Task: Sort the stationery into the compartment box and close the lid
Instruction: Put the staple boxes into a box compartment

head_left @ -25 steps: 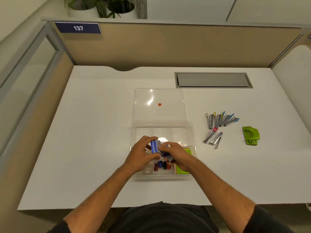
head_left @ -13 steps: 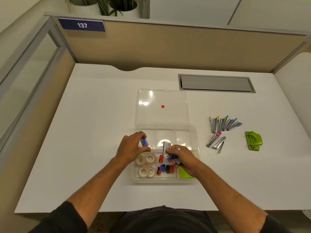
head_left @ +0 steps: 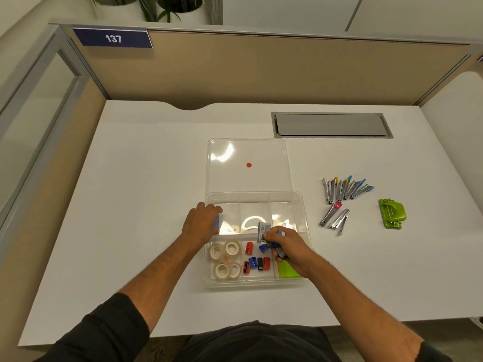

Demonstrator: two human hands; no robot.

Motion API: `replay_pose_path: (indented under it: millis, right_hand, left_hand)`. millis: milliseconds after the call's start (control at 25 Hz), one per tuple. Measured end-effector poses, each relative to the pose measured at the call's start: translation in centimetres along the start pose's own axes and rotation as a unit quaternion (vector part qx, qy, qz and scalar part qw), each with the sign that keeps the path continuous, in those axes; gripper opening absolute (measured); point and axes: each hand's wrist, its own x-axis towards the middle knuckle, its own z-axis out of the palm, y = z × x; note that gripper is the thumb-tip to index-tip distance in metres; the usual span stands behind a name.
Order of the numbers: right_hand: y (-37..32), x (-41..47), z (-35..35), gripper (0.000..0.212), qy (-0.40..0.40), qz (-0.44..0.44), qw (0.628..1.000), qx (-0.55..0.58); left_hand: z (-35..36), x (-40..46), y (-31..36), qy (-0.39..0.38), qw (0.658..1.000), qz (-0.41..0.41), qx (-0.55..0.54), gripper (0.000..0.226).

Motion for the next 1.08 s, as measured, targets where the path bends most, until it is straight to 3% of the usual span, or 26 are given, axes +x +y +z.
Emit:
replay_pose_path:
  millis: [320,480,600,760,1080]
  right_hand:
    - [-0.6,0.3,0.4,0.017,0.012,-0.003,1.0,0.006]
    - [-0.8,0.6,1.3,0.019,0.017,-0.007,1.0,-0.002]
    - [-0.9,0.7,2.0,0.019,0.013,-0.009,1.0,-0.008]
    - [-1.1,0.7,2.1,0.019,0.015,-0.013,1.0,-0.011]
    - [-1.1,0.5,1.4,0.018,0.025,-0.019,1.0,0.002]
  left_hand:
    - [0.0,0.0,-0.4,-0.002,0.997,-0.031,-0.064,0.048]
    - [-0.1,-0.8,0.3,0.047,0.986,-0.02,-0.157,0.047]
    - [-0.1,-0.7,1.4,0.065,0.993,0.023,-0.096,0.039]
    - [0.4,-0.3,1.2,-0.004,0.992,0.068,0.103,0.025]
    - [0.5,-0.8,0.9,0.017,0.997,0.068,0.031,0.035]
